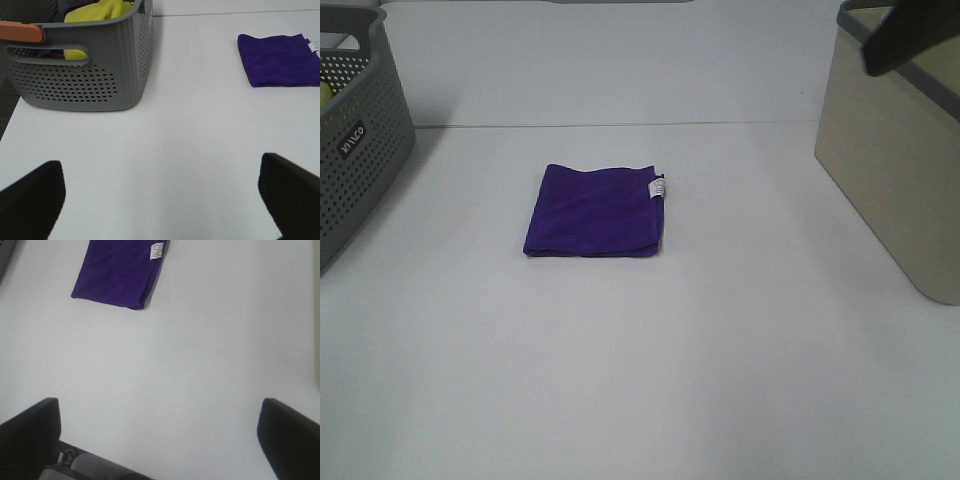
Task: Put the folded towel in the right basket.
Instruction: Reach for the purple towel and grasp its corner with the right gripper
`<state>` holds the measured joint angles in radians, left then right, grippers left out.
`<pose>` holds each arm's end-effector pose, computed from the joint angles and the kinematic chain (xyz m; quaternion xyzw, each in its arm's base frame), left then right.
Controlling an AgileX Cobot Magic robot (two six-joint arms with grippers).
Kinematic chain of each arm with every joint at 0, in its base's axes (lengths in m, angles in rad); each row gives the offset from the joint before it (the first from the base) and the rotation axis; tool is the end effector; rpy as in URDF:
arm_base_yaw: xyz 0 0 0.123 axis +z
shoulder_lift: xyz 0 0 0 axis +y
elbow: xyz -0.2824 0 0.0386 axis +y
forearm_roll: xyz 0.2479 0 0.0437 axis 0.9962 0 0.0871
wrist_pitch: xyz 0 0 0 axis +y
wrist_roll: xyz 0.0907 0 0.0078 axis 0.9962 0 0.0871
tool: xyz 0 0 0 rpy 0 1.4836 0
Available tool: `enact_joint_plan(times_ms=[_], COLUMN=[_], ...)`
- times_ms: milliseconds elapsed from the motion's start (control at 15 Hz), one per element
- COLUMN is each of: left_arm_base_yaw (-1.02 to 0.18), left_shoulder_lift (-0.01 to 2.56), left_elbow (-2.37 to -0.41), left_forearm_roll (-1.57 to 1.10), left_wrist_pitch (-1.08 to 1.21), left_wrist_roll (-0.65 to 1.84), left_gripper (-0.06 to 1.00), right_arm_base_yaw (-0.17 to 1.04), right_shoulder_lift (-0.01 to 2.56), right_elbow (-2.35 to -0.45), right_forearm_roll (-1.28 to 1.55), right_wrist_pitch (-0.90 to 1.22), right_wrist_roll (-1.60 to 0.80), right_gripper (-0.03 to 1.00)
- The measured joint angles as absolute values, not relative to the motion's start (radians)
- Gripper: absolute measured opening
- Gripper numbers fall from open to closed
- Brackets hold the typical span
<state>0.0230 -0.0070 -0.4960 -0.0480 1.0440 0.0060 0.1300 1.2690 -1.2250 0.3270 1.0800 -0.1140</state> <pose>-0.0047 -0.0039 0.2775 -0.0064 0.8478 -0.0163 0.5301 0.2431 0.0578 0.3627 -0.0800 0.9490 0.1608 0.2590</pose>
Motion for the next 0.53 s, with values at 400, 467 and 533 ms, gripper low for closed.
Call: enact_joint_plan(times_ms=[400, 467, 533], left_arm_base_yaw=[0.023, 0.023, 0.023], left_shoulder_lift=[-0.007, -0.007, -0.007], left_elbow=[-0.496, -0.496, -0.496], left_forearm_roll=[-0.048, -0.048, -0.048], left_wrist_pitch=[1.044, 1.044, 1.044], left_wrist_roll=[0.009, 0.009, 0.009], left_gripper=[0.99, 0.99, 0.99], right_arm_base_yaw=[0.419, 0.436, 0.444], right_shoulder_lift=[1.827, 1.89, 1.965], right_elbow=[-1.591, -1.617, -1.629], right_forearm_roll=[0.276, 0.309, 0.39], right_wrist_pitch=[0.936, 0.916, 0.865], right_wrist_roll=[-0.03, -0.021, 0.006], right_gripper=[0.98, 0.98, 0.98])
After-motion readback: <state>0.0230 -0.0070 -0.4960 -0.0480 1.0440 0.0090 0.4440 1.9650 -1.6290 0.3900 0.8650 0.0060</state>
